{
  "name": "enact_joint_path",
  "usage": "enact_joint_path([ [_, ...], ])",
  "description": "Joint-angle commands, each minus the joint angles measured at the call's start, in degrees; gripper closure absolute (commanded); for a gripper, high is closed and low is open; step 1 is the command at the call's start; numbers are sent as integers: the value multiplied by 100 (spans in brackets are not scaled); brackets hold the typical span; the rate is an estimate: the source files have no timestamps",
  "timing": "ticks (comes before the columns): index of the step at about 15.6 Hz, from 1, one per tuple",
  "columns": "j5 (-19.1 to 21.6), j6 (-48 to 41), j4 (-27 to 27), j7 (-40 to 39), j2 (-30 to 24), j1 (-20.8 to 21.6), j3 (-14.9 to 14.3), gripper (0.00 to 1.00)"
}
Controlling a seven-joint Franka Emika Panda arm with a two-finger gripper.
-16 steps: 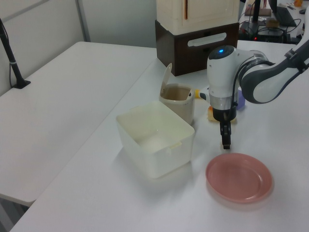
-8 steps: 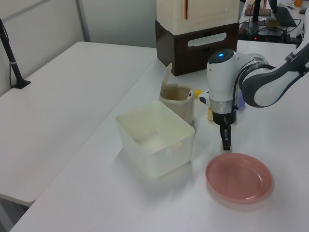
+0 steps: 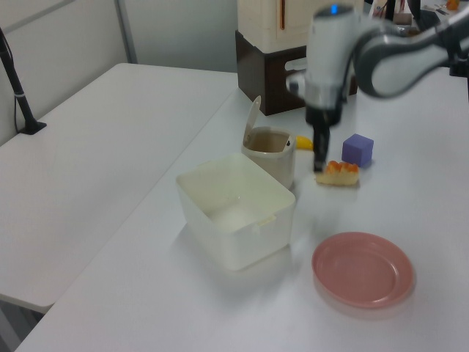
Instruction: Grab it up and put it in the trash
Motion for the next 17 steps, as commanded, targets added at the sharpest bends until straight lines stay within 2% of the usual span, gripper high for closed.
enact_joint_path([
  [1,81,-112,882,-345,81,-246,-305,71],
  [3,178,246,1051,-364,212,-326,-446,71],
  [7,178,941,1095,-294,756,-449,-464,67],
  [8,178,1030,1104,-259,862,-449,-464,56],
  [9,178,1135,1148,-93,933,-440,-464,36],
  [10,178,1215,1253,196,1012,-432,-464,0],
  [14,134,1189,1306,524,995,-388,-464,0],
  [17,134,779,1271,515,715,-449,-464,0],
])
